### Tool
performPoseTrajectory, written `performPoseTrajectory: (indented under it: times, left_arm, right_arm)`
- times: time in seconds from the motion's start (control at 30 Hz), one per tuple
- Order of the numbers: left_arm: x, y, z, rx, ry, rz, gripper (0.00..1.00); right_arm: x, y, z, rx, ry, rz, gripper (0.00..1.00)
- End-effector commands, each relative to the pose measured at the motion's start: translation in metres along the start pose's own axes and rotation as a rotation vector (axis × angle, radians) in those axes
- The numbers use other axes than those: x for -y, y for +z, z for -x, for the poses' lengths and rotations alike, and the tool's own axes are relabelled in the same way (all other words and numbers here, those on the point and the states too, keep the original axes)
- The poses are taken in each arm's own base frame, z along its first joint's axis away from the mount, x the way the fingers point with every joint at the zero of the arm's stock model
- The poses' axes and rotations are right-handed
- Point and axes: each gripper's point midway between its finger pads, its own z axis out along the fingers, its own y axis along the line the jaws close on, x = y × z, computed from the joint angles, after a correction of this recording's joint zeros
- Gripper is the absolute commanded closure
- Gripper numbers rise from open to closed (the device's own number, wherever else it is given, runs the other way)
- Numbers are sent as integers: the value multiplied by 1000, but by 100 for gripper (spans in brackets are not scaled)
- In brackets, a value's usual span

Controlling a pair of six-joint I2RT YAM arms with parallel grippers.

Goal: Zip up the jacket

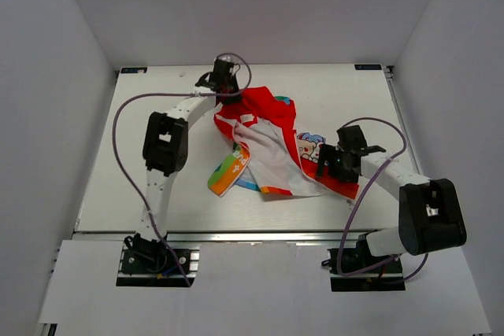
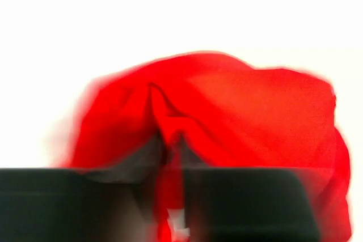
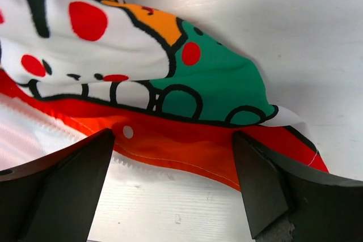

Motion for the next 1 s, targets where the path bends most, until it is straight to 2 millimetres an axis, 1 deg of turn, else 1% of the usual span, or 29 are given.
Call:
performPoseTrajectory:
  times: [0.0,0.03,0.1,0.13,0.17,0.2,0.23,0.27,0.3,0.33,0.37,0.4,0.43,0.47,0.5,0.53,0.57,0.6,0.63,0.67,0.7,0.73,0.77,0.8,0.83,0.87,0.9,0.93,0.97]
  left_arm:
    - [40,9,82,143,-8,-129,100]
    - [48,27,74,110,-9,-185,100]
    - [77,15,100,184,-16,-307,100]
    - [80,18,91,171,-27,-343,100]
    - [102,-9,126,307,-46,-434,100]
    - [105,-15,132,353,-59,-452,100]
    - [103,-14,131,385,-70,-449,100]
    - [109,-16,143,444,-79,-452,100]
    - [112,-13,145,451,-77,-453,100]
    - [112,-5,140,421,-74,-444,100]
    - [131,-20,159,448,-51,-508,79]
    - [126,2,142,389,-48,-500,53]
    - [129,1,139,366,-38,-513,21]
    - [123,6,125,318,-21,-502,2]
    - [130,-13,127,313,6,-527,2]
    - [126,-19,120,289,37,-511,2]
    - [121,-26,115,269,50,-488,2]
    - [105,-24,97,224,63,-429,2]
    - [104,-60,104,227,86,-409,2]
    - [97,-73,98,219,123,-381,2]
    - [77,-72,73,157,128,-323,2]
    - [72,-110,73,155,135,-290,2]
    - [60,-122,62,133,129,-247,2]
    - [46,-133,48,111,111,-203,2]
    - [7,-126,-3,17,85,-86,2]
    - [2,-159,-5,52,37,-82,2]
    - [-21,-173,-41,28,1,-40,2]
    - [-40,-163,-75,-48,1,2,2]
    - [-38,-184,-75,-1,-40,-24,2]
  right_arm:
    - [-20,-3,20,52,-22,99,11]
    - [-22,-3,21,53,-27,106,11]
    - [-23,-4,22,52,-24,109,11]
    - [-24,-4,22,52,-28,113,11]
    - [-24,-5,23,58,-27,114,11]
    - [-23,-6,22,55,-27,113,11]
    - [-24,-7,22,56,-27,115,11]
    - [-24,-9,23,68,-28,119,11]
    - [-25,-11,23,72,-29,126,11]
    - [-26,-12,24,79,-30,130,11]
    - [-27,-16,26,94,-33,136,11]
    - [-27,-18,27,104,-34,137,11]
    - [-27,-21,28,109,-34,135,11]
    - [-28,-26,31,129,-37,138,11]
    - [-27,-29,31,136,-35,138,11]
    - [-28,-34,30,147,-34,142,11]
    - [-27,-36,29,149,-34,141,11]
    - [-26,-37,28,151,-33,139,11]
    - [-25,-38,26,150,-31,134,11]
    - [-22,-39,20,139,-24,124,11]
    - [-18,-39,16,131,-19,107,11]
    - [-17,-40,13,127,-16,107,11]
    - [-17,-42,10,130,-14,111,11]
    - [-15,-40,3,118,-7,109,11]
    - [-14,-40,0,118,4,107,11]
    - [-13,-43,0,131,14,107,11]
    - [-13,-43,-4,131,22,105,11]
    - [-11,-42,-5,131,26,98,11]
    - [-9,-42,-5,133,36,83,11]
